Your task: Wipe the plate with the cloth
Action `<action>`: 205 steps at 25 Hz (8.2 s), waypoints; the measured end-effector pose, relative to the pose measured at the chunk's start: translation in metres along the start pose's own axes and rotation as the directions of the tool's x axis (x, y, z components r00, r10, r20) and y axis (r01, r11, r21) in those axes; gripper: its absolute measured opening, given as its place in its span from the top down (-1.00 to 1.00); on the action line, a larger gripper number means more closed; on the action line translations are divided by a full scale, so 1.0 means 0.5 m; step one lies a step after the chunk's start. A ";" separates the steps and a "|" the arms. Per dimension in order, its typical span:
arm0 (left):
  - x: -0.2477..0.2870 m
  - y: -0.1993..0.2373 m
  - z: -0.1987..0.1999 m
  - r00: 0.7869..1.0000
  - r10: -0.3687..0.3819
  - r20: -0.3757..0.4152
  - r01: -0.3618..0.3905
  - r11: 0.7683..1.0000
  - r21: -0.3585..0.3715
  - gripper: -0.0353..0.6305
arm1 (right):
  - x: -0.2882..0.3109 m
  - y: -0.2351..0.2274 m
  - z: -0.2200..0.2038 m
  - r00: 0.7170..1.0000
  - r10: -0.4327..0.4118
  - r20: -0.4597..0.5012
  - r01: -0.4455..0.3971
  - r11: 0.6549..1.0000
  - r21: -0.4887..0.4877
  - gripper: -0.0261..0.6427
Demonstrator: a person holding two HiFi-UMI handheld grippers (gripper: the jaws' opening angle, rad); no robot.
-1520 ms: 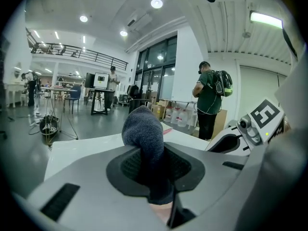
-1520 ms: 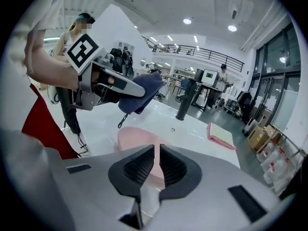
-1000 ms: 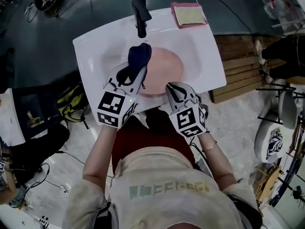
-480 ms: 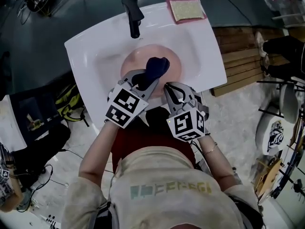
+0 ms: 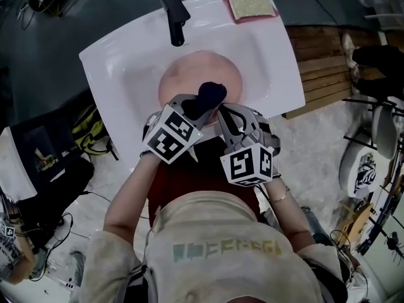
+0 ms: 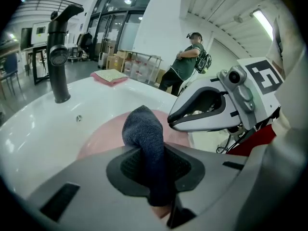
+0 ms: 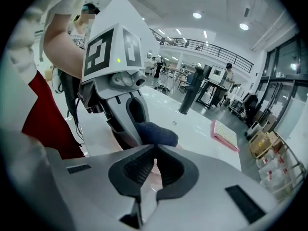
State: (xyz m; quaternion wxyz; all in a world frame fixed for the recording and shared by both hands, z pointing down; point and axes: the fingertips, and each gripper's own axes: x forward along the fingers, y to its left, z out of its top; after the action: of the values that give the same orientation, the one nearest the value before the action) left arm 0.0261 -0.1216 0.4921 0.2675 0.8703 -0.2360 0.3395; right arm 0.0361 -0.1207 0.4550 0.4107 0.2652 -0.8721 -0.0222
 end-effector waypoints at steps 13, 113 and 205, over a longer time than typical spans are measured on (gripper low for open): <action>0.005 0.086 -0.078 0.985 0.118 -0.126 -0.114 0.993 0.038 0.65 | 0.016 0.013 0.016 1.000 0.009 -0.008 -0.009 0.999 -0.033 0.81; 0.006 0.200 0.034 0.969 0.247 -0.009 -0.239 0.946 0.220 0.65 | -0.002 0.036 0.018 0.999 -0.044 -0.015 0.041 0.990 -0.135 0.81; -0.151 0.212 0.020 0.898 0.433 0.073 -0.439 0.891 0.112 0.65 | -0.048 0.094 0.003 0.995 -0.087 -0.045 0.085 0.995 -0.053 0.81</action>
State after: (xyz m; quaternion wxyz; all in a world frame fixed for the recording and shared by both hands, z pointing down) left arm -0.0820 -0.1896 0.4641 0.1237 0.8178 -0.4094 0.3850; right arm 0.0268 -0.0693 0.4491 0.4365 0.2924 -0.8490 -0.0557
